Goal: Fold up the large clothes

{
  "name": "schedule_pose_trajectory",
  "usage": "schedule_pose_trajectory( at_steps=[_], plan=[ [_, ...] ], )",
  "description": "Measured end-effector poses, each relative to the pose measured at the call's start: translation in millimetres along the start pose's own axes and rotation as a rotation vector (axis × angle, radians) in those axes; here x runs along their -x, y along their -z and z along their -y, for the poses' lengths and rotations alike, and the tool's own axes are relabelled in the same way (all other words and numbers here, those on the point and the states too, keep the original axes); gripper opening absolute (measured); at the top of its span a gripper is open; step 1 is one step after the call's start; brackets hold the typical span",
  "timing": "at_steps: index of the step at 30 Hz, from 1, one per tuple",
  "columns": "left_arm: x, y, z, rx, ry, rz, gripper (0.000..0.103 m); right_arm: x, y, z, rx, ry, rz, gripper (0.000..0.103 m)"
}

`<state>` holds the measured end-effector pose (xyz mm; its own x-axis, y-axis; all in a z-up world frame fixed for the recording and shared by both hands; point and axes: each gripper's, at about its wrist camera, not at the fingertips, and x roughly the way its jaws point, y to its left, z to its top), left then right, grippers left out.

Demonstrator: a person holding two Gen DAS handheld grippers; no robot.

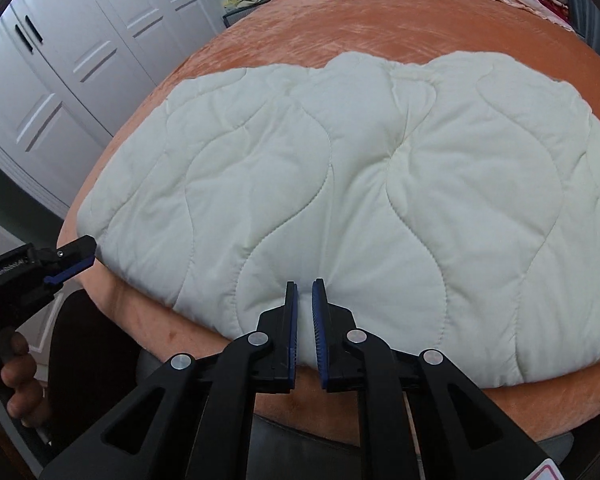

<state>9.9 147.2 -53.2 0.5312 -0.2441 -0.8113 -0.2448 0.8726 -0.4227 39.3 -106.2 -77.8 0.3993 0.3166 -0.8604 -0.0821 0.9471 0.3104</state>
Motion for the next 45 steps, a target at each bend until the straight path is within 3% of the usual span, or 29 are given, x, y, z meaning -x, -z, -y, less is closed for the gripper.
schedule_pose_trajectory(
  at_steps=[3,6,12,14,19,22,24,27,29,32,36,40,45],
  plan=[
    [-5,4,-1,0.017,0.036,-0.012,0.037,-6,2,3,-0.003,0.003,0.001,0.008],
    [-20,5,1,0.045,0.085,-0.059,0.065,-8,4,2,0.006,0.010,0.001,0.007],
    [-61,5,1,0.118,0.129,-0.128,0.069,-12,7,-4,0.028,0.050,0.009,0.006],
    [-61,3,5,0.109,0.133,-0.112,0.066,-14,8,-7,0.045,0.071,0.011,0.006],
    [-41,-2,24,0.023,0.138,-0.062,0.028,-14,7,-10,0.050,0.093,0.011,0.007],
    [-15,-4,34,-0.015,0.197,-0.029,0.020,-10,5,-13,0.028,0.094,-0.007,0.006],
    [8,-4,41,-0.056,0.231,0.000,0.018,-3,5,-16,0.019,0.080,-0.015,0.007],
    [45,-2,54,-0.150,0.216,0.080,0.018,13,7,-28,0.049,0.018,-0.011,0.006],
    [60,-4,50,-0.171,0.212,0.110,0.018,28,10,-33,0.082,0.045,0.031,0.001],
    [66,-10,39,-0.160,0.192,0.112,0.018,31,10,-25,0.042,0.025,0.014,0.001],
    [68,-9,35,-0.163,0.182,0.093,0.018,4,17,-25,0.015,-0.008,-0.073,0.001],
    [78,6,77,-0.298,0.216,0.105,0.018,-20,15,-22,0.014,-0.012,-0.084,0.001],
    [84,19,136,-0.427,0.287,0.107,0.018,-2,11,8,-0.117,-0.147,-0.079,0.001]
  ],
)
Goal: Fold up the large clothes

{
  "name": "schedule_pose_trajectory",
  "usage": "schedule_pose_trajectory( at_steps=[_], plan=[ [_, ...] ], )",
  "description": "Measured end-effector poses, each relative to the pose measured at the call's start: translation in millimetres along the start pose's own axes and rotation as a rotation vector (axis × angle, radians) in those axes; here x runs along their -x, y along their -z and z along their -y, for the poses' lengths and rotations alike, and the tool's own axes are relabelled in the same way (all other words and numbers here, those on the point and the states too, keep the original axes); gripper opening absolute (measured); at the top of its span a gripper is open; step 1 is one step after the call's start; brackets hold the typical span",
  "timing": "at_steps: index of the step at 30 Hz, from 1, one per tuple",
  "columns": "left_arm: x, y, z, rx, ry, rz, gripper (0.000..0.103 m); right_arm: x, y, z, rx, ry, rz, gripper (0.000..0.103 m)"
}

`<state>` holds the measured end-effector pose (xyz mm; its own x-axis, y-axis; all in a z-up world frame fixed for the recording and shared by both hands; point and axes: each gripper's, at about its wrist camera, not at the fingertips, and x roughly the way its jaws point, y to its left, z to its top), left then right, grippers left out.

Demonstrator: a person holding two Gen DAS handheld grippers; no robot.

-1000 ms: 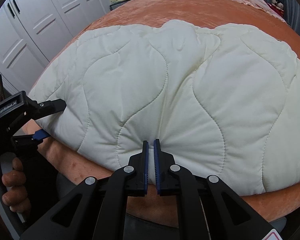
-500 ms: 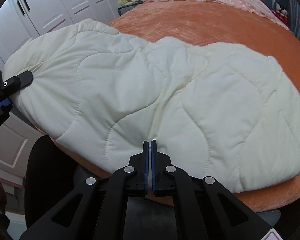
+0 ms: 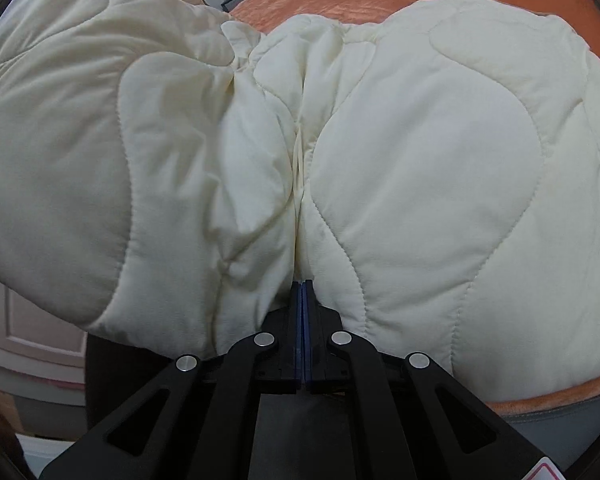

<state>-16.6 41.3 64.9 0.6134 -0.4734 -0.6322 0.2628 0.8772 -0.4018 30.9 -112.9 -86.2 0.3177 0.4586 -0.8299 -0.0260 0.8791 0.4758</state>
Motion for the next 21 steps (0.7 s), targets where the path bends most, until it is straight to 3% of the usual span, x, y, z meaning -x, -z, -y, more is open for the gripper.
schedule_pose_trajectory(
  at_steps=[3,5,9,15,21],
  plan=[
    [-13,-5,25,-0.046,0.021,-0.015,0.018,32,2,16,-0.023,-0.007,0.050,0.002],
    [-24,-5,39,-0.073,0.027,-0.035,0.018,54,5,29,-0.040,0.018,0.081,0.008],
    [-54,5,70,-0.128,0.040,-0.103,0.018,90,13,57,-0.090,0.068,0.140,0.009],
    [-99,39,110,-0.214,0.062,-0.228,0.017,126,29,93,-0.149,0.124,0.199,0.009],
    [-138,77,123,-0.248,0.040,-0.344,0.017,164,33,116,-0.183,0.175,0.277,0.010]
  ],
)
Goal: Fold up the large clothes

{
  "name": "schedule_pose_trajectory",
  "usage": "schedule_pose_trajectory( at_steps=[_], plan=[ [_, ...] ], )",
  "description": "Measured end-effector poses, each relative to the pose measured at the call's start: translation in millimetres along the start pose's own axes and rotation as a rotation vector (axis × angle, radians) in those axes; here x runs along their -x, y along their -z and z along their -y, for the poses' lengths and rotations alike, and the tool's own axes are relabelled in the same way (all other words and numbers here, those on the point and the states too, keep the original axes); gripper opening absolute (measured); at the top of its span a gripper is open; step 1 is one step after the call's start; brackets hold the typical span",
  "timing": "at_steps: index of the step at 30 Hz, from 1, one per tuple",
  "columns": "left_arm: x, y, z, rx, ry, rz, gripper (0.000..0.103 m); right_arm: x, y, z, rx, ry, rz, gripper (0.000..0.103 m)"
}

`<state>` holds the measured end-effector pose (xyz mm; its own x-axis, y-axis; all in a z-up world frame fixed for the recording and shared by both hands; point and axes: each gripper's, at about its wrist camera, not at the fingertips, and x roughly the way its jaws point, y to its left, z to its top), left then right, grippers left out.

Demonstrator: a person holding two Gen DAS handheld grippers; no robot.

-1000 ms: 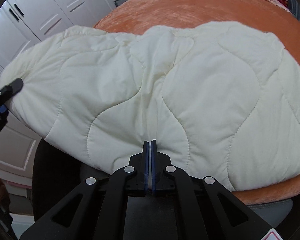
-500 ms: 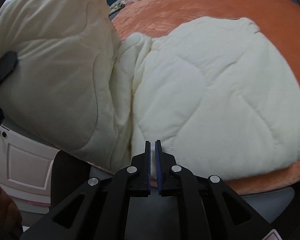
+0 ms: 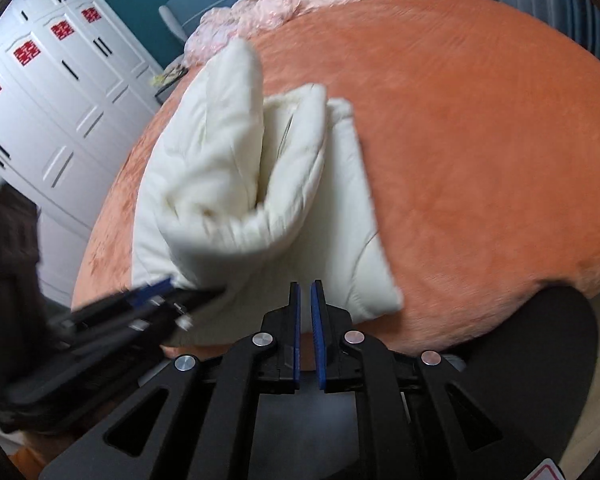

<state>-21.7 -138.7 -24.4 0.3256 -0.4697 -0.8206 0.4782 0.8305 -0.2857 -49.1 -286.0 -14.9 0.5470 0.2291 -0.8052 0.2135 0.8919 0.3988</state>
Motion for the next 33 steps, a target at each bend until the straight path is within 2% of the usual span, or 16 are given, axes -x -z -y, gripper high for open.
schedule_pose_trajectory(
  at_steps=[2,3,4,6,10,12,15,19,20,21,22,24,27,33],
  plan=[
    [-3,1,0,0.012,-0.008,-0.006,0.017,13,-6,0,-0.015,-0.005,0.033,0.013],
    [0,0,0,0.008,-0.014,-0.002,0.017,20,-9,-1,-0.020,-0.017,0.053,0.020],
    [3,-1,2,0.003,-0.019,0.003,0.018,26,-12,-5,-0.025,-0.039,0.071,0.035],
    [11,1,7,-0.005,-0.029,0.012,0.024,30,-25,-10,-0.026,-0.095,0.094,0.049],
    [40,8,9,0.013,0.033,0.046,0.048,32,-45,-30,0.008,-0.158,0.122,0.051],
    [60,12,4,0.044,0.064,0.071,0.049,31,-57,-32,0.015,-0.152,0.120,0.051],
    [86,16,-17,0.110,0.055,0.117,0.049,15,-70,-51,0.032,-0.138,0.091,0.055],
    [100,10,-53,0.216,-0.013,0.160,0.049,0,-62,-51,0.025,-0.155,-0.003,0.052],
    [100,5,-63,0.240,-0.028,0.158,0.049,-7,-61,-50,0.027,-0.130,-0.014,0.046],
    [100,2,-72,0.263,-0.035,0.158,0.049,-9,-59,-49,0.038,-0.091,-0.007,0.026],
    [100,0,-78,0.277,-0.038,0.162,0.049,-5,-56,-48,0.050,-0.086,0.004,0.022],
    [101,-4,-86,0.284,-0.060,0.163,0.049,8,-47,-42,0.053,-0.103,0.042,0.020],
    [94,-11,-88,0.266,-0.071,0.159,0.049,25,-29,-32,0.084,-0.026,0.081,0.019],
    [54,-13,-68,0.208,-0.087,0.085,0.049,14,-4,13,-0.013,0.014,0.007,0.019]
  ],
)
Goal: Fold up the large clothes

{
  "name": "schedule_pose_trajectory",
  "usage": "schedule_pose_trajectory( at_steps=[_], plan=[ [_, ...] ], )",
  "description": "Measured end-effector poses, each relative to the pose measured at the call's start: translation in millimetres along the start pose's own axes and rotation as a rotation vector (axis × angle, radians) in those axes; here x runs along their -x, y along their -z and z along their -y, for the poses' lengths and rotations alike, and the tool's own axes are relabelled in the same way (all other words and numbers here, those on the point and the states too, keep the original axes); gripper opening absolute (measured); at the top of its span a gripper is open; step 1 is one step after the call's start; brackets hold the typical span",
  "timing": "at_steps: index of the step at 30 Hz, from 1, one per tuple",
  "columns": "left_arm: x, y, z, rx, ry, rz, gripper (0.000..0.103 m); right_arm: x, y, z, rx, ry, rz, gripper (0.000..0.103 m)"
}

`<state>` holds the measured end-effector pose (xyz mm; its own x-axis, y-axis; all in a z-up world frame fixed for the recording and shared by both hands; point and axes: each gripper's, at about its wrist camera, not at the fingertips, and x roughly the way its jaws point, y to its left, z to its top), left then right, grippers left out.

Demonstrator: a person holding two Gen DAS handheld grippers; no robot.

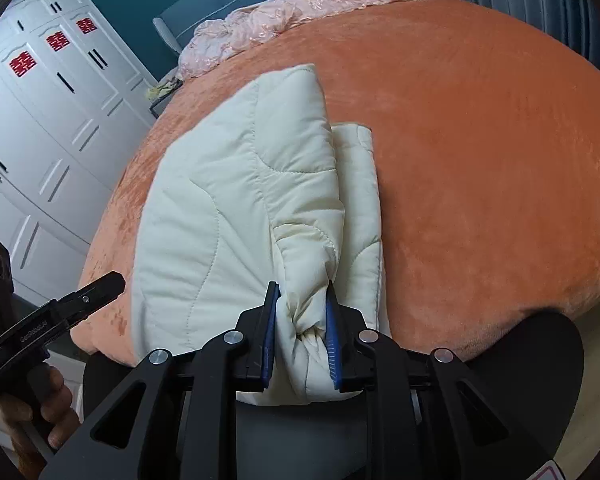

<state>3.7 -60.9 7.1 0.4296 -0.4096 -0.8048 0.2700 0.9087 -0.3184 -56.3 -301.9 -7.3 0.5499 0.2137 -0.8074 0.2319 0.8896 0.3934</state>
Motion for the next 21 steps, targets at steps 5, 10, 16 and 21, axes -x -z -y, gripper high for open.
schedule_pose_trajectory(
  at_steps=[5,10,16,21],
  plan=[
    [-25,11,14,-0.050,-0.056,-0.037,0.049,-19,8,1,0.036,0.057,-0.042,0.020],
    [-40,12,16,-0.076,-0.092,-0.053,0.049,-34,11,0,0.047,0.096,-0.070,0.022],
    [-52,16,23,-0.119,-0.140,-0.067,0.048,-48,7,-3,0.062,0.128,-0.092,0.024],
    [-59,16,24,-0.133,-0.156,-0.066,0.044,-61,4,-10,0.070,0.145,-0.103,0.026]
  ],
)
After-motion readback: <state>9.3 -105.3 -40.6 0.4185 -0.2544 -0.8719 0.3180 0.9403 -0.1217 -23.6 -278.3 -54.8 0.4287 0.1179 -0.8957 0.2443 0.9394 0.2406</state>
